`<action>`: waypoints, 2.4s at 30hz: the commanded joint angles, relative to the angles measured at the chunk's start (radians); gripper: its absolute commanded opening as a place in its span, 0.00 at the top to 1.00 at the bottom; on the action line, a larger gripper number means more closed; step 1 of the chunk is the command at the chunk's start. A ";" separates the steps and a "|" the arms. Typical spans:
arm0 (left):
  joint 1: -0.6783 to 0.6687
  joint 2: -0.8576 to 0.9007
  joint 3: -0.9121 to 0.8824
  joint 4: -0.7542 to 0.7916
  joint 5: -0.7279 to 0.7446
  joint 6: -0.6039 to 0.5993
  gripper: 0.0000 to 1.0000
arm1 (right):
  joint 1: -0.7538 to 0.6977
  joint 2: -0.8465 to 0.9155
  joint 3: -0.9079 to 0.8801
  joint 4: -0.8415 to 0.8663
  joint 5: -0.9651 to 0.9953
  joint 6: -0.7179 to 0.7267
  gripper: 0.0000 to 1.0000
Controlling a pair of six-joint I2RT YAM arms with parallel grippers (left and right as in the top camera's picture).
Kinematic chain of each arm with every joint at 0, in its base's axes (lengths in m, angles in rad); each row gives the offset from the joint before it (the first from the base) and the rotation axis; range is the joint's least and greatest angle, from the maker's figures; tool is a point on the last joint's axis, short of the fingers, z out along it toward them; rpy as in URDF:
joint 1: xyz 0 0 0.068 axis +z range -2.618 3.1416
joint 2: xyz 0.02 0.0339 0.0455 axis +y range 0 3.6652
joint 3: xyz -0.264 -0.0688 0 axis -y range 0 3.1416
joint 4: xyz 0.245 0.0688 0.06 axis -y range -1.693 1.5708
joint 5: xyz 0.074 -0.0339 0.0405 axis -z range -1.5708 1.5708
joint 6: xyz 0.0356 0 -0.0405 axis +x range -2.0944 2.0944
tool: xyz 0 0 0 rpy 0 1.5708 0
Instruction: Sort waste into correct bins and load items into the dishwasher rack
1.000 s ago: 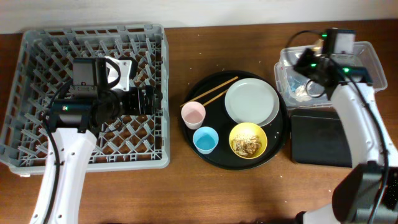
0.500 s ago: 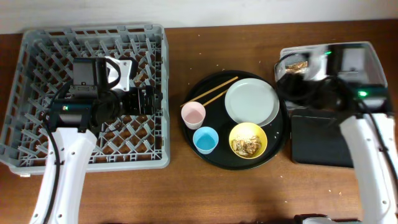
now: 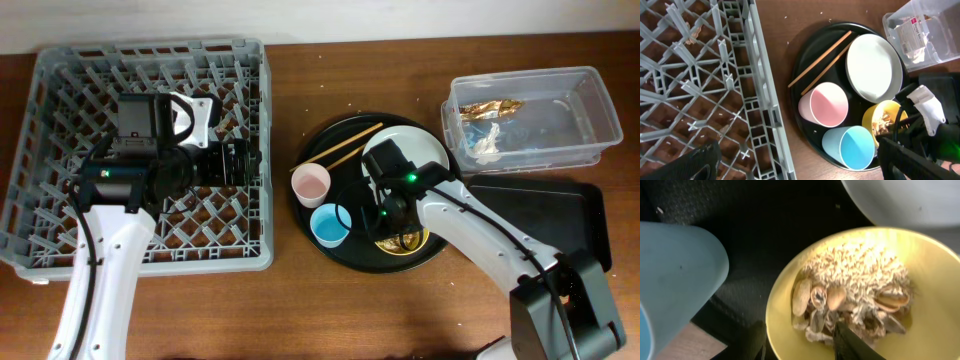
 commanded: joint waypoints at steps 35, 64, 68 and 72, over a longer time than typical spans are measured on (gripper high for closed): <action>0.008 -0.010 0.022 0.283 1.181 0.001 0.02 | -0.145 -0.187 0.296 0.431 -1.073 -0.137 0.96; 0.369 0.092 0.014 -0.219 -0.589 -0.342 0.33 | -0.190 -0.209 0.296 -0.071 -0.474 -0.175 0.35; 0.376 0.262 0.014 -0.194 -0.625 -0.341 0.27 | -0.185 -0.209 0.296 -0.085 -0.463 -0.175 0.35; 0.411 0.338 0.014 -0.161 -0.555 -0.340 0.13 | -0.185 -0.208 0.296 -0.089 -0.462 -0.176 0.35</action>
